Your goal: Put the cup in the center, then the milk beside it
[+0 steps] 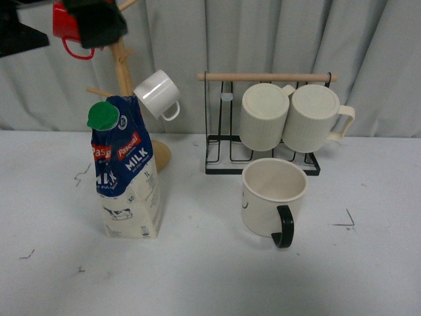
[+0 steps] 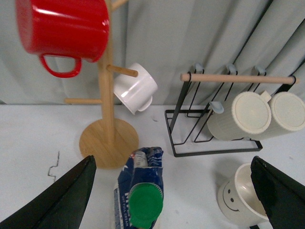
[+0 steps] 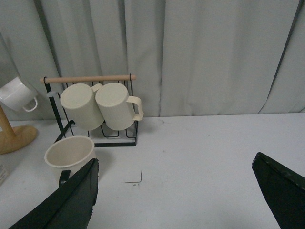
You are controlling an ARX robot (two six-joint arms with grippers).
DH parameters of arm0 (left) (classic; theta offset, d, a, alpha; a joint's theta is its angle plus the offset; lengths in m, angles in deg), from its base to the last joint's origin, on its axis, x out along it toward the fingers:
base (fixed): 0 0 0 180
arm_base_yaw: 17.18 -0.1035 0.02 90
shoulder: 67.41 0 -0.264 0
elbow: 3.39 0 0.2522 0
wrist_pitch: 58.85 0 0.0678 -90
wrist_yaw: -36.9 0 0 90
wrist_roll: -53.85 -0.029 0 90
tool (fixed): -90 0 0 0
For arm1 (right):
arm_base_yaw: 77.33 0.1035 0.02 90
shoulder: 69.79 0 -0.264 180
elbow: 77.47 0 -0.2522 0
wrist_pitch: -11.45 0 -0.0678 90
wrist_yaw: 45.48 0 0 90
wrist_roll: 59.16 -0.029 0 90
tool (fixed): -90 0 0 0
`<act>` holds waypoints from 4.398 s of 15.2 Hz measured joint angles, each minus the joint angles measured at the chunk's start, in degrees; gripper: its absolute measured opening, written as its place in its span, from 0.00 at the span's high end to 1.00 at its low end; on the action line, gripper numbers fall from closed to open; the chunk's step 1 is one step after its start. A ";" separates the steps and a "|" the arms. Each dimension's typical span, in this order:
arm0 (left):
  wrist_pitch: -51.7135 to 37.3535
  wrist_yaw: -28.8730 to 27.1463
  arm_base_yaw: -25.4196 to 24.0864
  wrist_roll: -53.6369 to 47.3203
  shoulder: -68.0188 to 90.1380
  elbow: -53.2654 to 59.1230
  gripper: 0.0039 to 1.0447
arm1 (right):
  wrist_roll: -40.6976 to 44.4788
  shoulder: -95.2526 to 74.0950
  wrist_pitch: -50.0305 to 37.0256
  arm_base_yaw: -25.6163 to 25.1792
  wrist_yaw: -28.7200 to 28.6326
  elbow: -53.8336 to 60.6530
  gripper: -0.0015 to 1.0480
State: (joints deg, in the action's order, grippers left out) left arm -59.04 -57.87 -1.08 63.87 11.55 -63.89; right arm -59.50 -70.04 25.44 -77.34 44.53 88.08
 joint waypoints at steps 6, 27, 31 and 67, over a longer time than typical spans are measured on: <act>-0.70 -2.54 -0.13 -0.76 13.49 -3.72 0.06 | 0.00 0.00 -0.02 0.00 0.00 0.00 0.06; -0.55 -6.67 4.00 -0.42 15.30 1.31 0.98 | 0.00 0.00 0.00 0.00 0.00 0.00 0.06; -0.85 -9.97 12.44 -0.13 19.69 -5.84 0.98 | 0.00 0.00 0.00 0.00 0.00 0.00 0.06; -23.15 -14.82 6.45 0.87 -1.62 8.83 0.24 | 0.00 0.00 0.00 0.00 -0.02 0.00 0.06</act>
State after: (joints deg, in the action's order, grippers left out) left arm -82.19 -72.69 5.37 64.74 9.93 -55.06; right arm -59.50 -70.04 25.44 -77.34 44.51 88.08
